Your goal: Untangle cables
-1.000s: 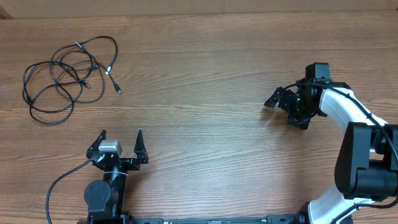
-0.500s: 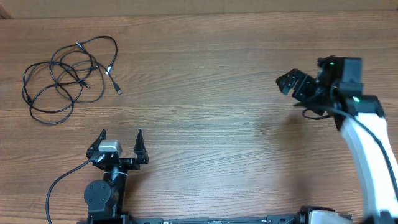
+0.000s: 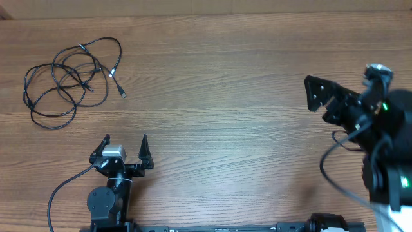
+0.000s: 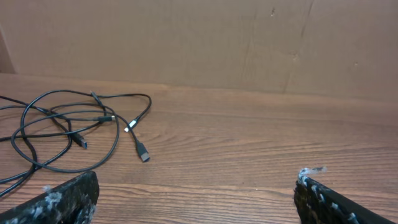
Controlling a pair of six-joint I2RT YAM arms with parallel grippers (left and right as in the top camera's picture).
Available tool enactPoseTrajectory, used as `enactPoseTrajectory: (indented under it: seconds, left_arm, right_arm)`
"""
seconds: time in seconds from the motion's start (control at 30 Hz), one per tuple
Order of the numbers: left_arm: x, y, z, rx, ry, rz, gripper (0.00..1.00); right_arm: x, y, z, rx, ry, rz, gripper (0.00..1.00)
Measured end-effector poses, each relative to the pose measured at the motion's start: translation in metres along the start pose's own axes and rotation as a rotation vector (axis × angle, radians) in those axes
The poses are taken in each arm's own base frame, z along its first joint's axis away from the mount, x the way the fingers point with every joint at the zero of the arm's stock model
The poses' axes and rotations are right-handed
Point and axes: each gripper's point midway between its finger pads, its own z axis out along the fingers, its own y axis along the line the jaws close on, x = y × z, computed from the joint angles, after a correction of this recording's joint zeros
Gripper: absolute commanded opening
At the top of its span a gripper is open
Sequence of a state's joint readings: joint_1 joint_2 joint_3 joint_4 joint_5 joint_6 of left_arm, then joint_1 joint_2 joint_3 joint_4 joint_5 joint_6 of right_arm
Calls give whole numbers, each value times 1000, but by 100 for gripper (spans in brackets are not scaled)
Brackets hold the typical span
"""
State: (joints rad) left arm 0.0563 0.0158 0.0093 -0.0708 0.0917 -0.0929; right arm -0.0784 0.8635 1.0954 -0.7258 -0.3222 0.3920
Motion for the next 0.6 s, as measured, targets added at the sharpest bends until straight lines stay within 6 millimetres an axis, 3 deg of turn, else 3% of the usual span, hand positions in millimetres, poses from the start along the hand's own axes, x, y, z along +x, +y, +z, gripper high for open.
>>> enactPoseTrajectory:
  seconds: [0.07,0.23,0.6]
  left_arm:
    - [0,0,0,0,0,0,100]
    - [0,0,0,0,0,0,100]
    - [0,0,0,0,0,0,100]
  right_arm:
    - [-5,10,-19,-27,-55,-22,100]
    - [-9,20,-40,-56,-112,-45,100]
    - [7,9,-31,-15,-30,-12,100]
